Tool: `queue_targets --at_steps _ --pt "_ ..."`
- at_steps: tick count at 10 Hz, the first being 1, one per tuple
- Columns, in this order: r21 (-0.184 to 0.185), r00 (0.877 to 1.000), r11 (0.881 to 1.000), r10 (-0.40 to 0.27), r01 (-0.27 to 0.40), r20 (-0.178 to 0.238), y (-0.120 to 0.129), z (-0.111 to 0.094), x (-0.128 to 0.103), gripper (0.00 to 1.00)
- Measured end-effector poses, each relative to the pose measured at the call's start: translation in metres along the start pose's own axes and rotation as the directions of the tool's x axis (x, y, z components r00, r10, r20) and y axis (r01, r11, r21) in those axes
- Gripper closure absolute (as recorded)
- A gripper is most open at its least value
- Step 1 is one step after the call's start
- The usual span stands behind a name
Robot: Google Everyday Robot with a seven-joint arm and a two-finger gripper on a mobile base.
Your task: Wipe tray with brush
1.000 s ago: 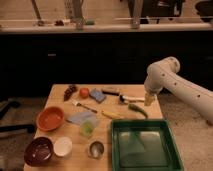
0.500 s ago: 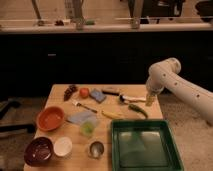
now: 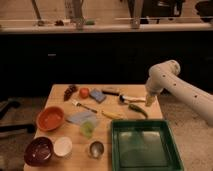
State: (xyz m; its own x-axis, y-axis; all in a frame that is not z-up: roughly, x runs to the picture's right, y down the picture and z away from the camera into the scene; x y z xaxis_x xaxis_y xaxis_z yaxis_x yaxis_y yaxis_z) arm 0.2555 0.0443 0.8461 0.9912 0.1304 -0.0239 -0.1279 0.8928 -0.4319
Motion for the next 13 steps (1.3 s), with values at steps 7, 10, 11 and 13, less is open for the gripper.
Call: queue_targets --at_steps 7,10,11,13 --pt "0.000 0.999 0.999 -0.038 0.038 0.026 -0.016 0.047 -0.007 0.20" --pt "-0.023 0.999 0.999 -0.040 0.041 0.028 -0.028 0.072 -0.008 0.20" --pt "-0.036 0.999 0.998 -0.040 0.041 0.027 -0.033 0.082 -0.008 0.20" --pt "-0.051 0.999 0.998 -0.041 0.042 0.025 -0.041 0.094 -0.007 0.20"
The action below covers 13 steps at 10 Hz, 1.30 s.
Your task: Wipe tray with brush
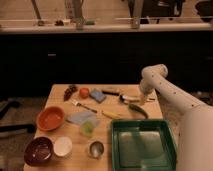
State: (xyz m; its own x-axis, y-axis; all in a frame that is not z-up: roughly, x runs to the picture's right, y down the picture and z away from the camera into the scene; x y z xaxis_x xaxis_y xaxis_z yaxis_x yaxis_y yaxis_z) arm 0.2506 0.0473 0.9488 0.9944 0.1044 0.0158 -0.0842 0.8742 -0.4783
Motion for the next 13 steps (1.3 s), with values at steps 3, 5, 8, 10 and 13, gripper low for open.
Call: queue_targets --at_steps 3,5,8,10,13 --pt "-0.026 1.000 1.000 0.012 -0.012 -0.007 -0.011 0.015 0.010 0.20" --pt "-0.050 1.000 0.998 0.024 -0.025 -0.017 -0.010 0.024 0.022 0.20" --pt "-0.078 1.000 0.997 0.020 -0.022 -0.024 -0.009 0.033 0.027 0.20" --pt "-0.095 0.999 0.995 0.013 -0.016 -0.031 -0.007 0.036 0.028 0.20" --pt "-0.126 0.999 0.992 -0.004 -0.001 -0.040 -0.004 0.041 0.029 0.21"
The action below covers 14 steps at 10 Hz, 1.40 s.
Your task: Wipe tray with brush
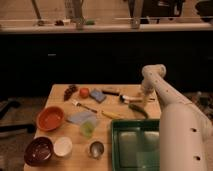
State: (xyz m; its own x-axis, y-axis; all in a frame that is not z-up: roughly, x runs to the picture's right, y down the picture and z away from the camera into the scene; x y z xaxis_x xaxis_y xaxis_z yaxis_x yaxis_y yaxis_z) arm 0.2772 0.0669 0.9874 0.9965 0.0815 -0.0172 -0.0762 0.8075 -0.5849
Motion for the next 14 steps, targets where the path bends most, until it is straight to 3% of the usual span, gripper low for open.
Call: queue_targets --at_steps 1,4,8,14 --pt "-0.009 1.000 1.000 -0.006 0.006 -0.003 0.001 0.001 0.000 0.27" --pt "-0.027 1.000 0.999 -0.020 0.020 -0.004 0.004 0.002 -0.002 0.57" --pt "-0.016 0.999 0.999 -0.045 0.045 0.016 0.003 -0.011 -0.011 0.96" --pt "0.058 0.990 0.994 -0.101 0.095 0.095 0.007 -0.071 -0.025 0.98"
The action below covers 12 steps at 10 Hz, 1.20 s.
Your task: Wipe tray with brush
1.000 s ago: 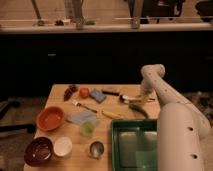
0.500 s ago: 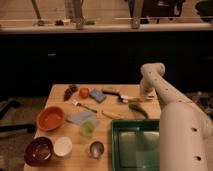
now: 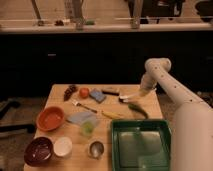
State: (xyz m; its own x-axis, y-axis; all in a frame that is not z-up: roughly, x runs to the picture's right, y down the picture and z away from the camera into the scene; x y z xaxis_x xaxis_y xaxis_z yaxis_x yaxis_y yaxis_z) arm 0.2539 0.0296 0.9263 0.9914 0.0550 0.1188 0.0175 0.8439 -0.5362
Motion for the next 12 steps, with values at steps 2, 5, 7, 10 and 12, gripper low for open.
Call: queue_targets --at_steps 2,5,7,10,12 --pt "0.022 1.000 1.000 -0.017 0.016 0.027 -0.001 -0.014 -0.006 0.98" --pt "0.076 0.997 0.997 -0.037 0.032 0.071 -0.002 -0.050 -0.012 0.98" --pt "0.105 0.994 0.994 -0.049 0.039 0.095 -0.001 -0.069 -0.016 0.98" --pt "0.136 0.990 0.988 -0.083 0.067 0.117 0.012 -0.093 -0.022 0.98" --pt "0.154 0.986 0.983 -0.117 0.099 0.118 0.032 -0.108 -0.029 0.98"
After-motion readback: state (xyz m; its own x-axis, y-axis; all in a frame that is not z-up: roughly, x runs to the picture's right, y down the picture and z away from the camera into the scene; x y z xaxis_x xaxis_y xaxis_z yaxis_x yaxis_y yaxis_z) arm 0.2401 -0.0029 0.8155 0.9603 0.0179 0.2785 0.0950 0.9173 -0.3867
